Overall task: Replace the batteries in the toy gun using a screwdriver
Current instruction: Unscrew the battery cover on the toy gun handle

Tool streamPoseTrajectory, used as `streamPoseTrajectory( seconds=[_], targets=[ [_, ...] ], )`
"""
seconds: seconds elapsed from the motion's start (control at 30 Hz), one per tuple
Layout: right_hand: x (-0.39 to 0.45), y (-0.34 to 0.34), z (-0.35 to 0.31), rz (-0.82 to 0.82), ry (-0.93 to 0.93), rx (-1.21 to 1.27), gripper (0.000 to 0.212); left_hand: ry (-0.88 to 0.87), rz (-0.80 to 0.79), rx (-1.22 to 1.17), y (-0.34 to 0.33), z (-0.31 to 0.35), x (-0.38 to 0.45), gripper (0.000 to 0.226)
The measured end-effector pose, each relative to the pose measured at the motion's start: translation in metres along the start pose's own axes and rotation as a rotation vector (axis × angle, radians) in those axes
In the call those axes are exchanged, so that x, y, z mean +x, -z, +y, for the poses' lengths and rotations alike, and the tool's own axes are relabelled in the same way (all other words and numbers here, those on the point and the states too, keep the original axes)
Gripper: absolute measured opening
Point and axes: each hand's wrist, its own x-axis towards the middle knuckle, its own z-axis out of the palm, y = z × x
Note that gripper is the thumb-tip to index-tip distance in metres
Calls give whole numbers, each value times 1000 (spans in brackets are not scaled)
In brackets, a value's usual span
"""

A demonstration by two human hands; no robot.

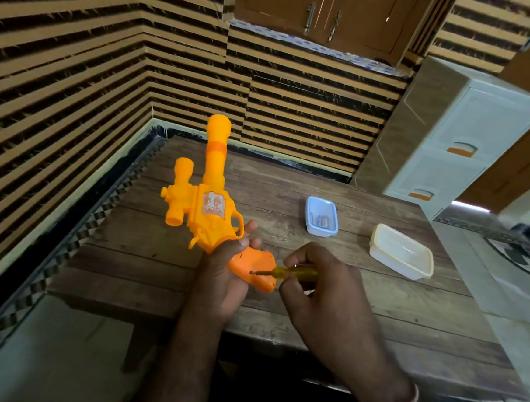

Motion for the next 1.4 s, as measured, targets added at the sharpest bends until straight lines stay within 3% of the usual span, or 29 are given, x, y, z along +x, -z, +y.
streamPoseTrajectory(
  seconds=[0.23,0.47,0.57,0.63,0.7,0.77,0.87,0.97,1.03,1.13,1.23,1.33,1.4],
  targets=[
    [12,-1,6,-100,-89,-52,6,-28,16,-10,4,-3,3,35],
    [21,1,-4,-118,-29,-176,19,-42,-10,14,7,-3,5,41],
    [24,1,-8,-146,7,-202,10,-2,-26,3,9,-1,7,55],
    [26,4,-10,-187,18,-211,6,-21,-29,-3,7,0,7,37],
    [28,6,-12,-229,41,-253,19,-35,-22,-14,6,-1,7,30],
    [30,6,-15,-268,64,-294,27,-33,-4,-8,8,-1,8,36],
    [34,7,-19,-281,90,-250,14,-31,14,-6,11,-2,10,53],
    [37,7,-21,-250,111,-246,9,-1,26,-24,13,-3,10,55],
    [41,6,-21,-245,125,-349,17,14,30,-54,14,-3,10,55],
    [50,8,-24,-267,137,-419,25,51,77,-58,18,-5,14,89],
    [57,14,-32,-403,157,-389,8,33,75,-23,20,-3,16,114],
    [61,20,-35,-498,192,-412,14,12,90,-33,20,-3,15,91],
    [61,19,-35,-480,217,-375,9,11,97,-26,19,-2,15,91]
  ],
)
